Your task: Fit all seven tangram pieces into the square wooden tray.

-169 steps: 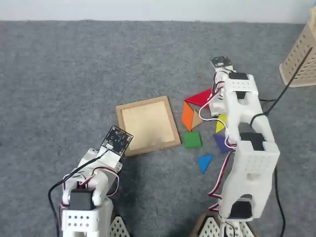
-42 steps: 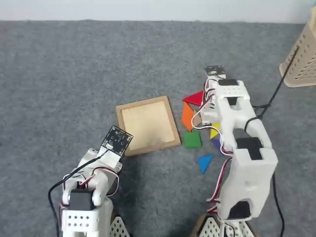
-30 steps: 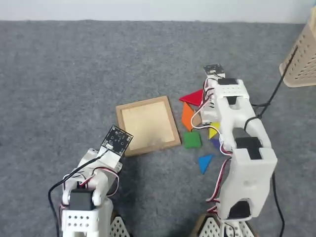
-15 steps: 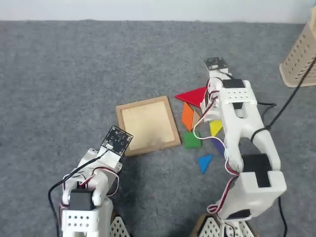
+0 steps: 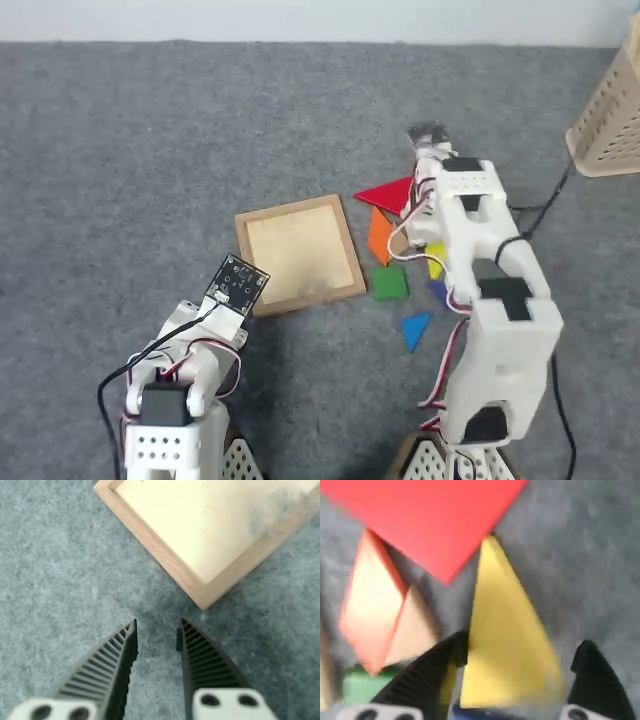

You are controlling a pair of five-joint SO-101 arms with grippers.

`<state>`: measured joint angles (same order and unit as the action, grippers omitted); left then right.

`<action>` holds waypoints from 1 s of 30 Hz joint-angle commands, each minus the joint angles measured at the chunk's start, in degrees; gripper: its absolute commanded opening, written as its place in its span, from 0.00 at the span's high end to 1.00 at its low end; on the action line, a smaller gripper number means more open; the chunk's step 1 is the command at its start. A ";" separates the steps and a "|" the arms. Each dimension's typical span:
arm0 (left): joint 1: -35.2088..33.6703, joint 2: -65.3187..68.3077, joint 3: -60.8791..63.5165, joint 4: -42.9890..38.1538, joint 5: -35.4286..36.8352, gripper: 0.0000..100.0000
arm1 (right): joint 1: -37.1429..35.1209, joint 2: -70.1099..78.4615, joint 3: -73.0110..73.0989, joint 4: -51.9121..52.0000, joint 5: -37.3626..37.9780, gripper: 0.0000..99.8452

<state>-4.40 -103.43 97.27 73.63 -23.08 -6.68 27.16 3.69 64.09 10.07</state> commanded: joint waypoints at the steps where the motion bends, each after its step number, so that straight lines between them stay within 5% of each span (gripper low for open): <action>1: -0.18 -1.23 -0.75 0.00 0.44 0.88 | -2.77 1.36 -3.16 1.89 0.97 0.67; 21: -0.18 -1.23 -0.75 0.00 0.44 0.88 | -2.15 -13.76 1.76 4.70 -2.02 1.00; 30: -0.18 -1.23 -0.75 0.00 0.44 0.88 | -3.56 -25.89 4.31 4.79 1.41 1.00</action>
<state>-4.40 -103.43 97.27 73.63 -23.08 -8.62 8.88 8.79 69.19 8.75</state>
